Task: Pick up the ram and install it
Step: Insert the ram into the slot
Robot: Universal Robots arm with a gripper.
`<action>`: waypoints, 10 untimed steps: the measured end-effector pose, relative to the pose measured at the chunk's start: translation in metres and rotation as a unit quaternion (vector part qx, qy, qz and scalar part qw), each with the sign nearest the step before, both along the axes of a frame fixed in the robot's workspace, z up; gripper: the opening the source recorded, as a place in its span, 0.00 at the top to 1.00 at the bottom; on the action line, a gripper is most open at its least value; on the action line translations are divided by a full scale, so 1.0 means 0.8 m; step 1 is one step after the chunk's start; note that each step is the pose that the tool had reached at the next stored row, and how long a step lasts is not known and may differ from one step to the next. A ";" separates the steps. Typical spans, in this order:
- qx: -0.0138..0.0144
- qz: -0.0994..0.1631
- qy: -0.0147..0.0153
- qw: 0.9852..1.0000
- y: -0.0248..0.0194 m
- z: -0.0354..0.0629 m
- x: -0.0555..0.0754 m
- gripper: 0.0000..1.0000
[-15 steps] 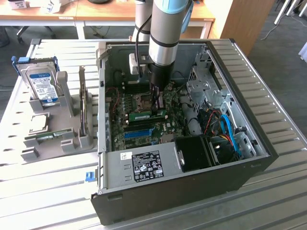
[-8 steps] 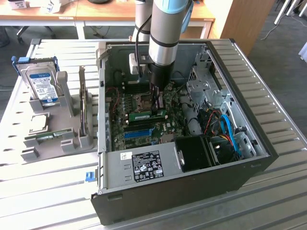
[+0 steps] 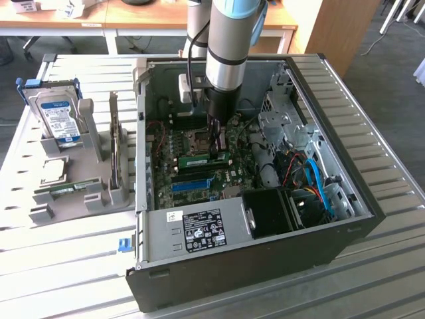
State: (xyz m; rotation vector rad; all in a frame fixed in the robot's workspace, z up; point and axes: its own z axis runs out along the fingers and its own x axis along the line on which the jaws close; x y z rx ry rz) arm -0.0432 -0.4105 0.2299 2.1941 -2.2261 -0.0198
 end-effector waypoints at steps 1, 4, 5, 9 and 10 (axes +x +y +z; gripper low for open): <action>0.000 0.000 0.000 1.000 0.0000 0.000 0.000 0.88; 0.000 0.000 0.000 1.000 -0.0001 0.000 0.000 0.88; 0.000 0.000 0.000 1.000 -0.0001 0.000 0.000 0.88; 0.000 0.000 0.000 1.000 0.0000 -0.001 0.000 0.88; 0.000 0.000 0.000 1.000 -0.0001 -0.001 0.000 0.88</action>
